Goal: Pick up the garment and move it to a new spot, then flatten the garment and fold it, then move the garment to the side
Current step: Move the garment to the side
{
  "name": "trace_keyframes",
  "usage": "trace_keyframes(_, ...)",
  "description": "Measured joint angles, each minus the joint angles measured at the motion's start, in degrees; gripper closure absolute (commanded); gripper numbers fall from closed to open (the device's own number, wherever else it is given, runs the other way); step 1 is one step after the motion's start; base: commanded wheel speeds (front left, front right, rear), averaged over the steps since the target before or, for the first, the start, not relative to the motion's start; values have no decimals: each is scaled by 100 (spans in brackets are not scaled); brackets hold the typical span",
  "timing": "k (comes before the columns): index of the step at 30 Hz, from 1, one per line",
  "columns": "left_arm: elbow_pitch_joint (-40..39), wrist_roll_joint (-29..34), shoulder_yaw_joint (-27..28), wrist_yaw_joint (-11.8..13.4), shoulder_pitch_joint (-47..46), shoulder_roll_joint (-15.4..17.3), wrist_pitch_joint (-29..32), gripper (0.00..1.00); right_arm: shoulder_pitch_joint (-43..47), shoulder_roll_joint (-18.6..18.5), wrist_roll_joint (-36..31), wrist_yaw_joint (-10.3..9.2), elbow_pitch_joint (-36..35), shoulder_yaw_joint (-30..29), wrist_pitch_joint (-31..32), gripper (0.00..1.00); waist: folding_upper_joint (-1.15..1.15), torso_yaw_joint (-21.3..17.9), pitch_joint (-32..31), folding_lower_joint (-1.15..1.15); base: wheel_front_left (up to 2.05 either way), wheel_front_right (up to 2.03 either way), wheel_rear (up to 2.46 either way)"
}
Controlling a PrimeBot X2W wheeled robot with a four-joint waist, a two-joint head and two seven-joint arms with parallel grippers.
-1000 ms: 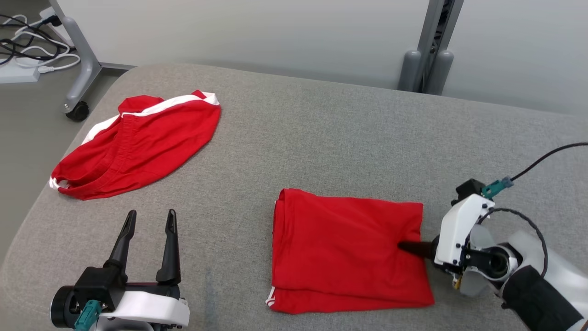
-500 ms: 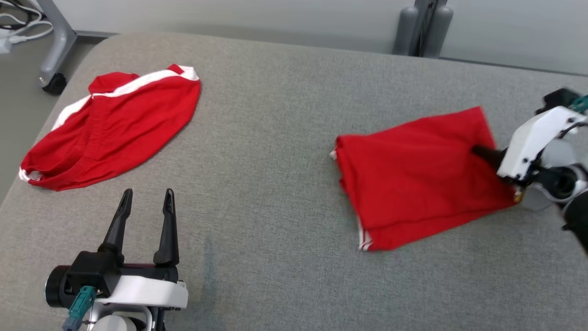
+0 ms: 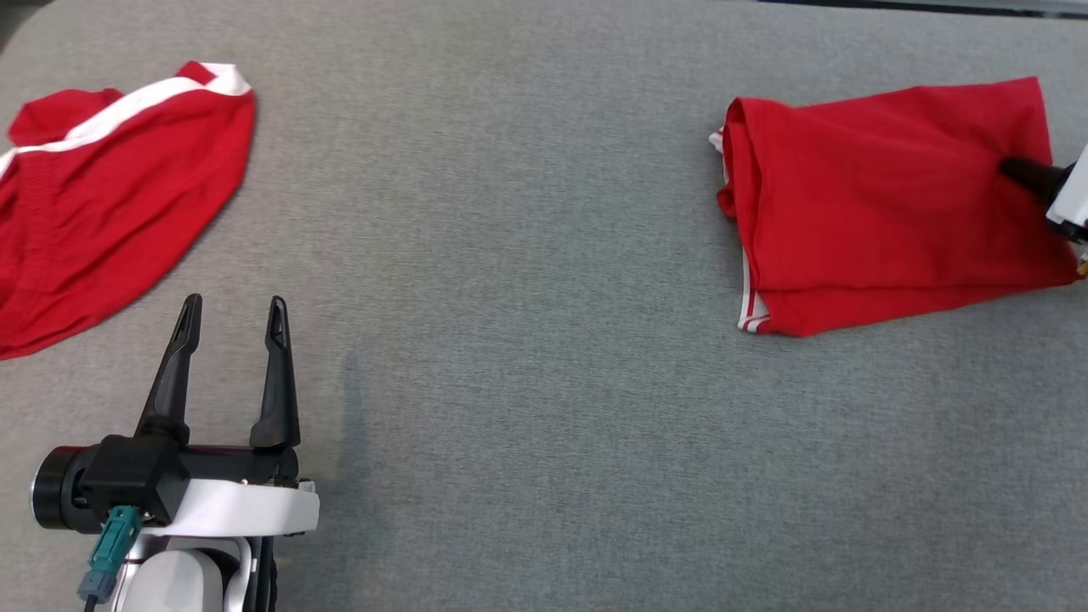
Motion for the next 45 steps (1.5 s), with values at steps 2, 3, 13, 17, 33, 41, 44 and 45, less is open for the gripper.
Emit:
trace_keyframes(2, -9, 40, 10, -4, -2, 0, 0, 0, -81, -71, -80, 1, -20, 56, 48, 100, 0, -105, 61, 0, 0, 0, 0)
trace_keyframes(3, -22, 55, 10, -16, -7, -1, 0, 0, -124, -120, -102, 1, -20, 73, 51, 100, 0, -151, 89, 0, 0, 0, 0)
trace_keyframes(13, -308, 274, 52, -54, -92, 10, 0, 0, -593, -597, -480, 1, 123, 304, 201, 100, 0, -324, 397, 0, 0, 0, 0)
trace_keyframes(17, -468, 319, 82, -46, -92, 22, -1, 0, -805, -754, -626, 1, 202, 385, 229, 100, 0, -310, 484, 0, 0, 0, 0)
trace_keyframes(33, -717, 342, 164, -36, -29, 35, 0, 0, -1513, -1083, -1326, 1, 494, 808, 365, 100, 0, -213, 660, 0, 0, 0, 0)
trace_keyframes(41, -739, 341, 172, -10, -13, 33, 0, 0, -1685, -1158, -1566, 1, 659, 951, 349, 100, 0, -214, 708, 0, 0, 0, 0)
trace_keyframes(44, -745, 341, 168, -9, -13, 32, 0, 0, -1763, -1205, -1627, 1, 717, 983, 360, 100, 0, -214, 716, 0, 0, 0, 0)
trace_keyframes(45, -748, 341, 168, -2, -13, 31, 0, 0, -1790, -1222, -1647, 1, 732, 998, 369, 100, 0, -214, 712, 0, 0, 0, 0)
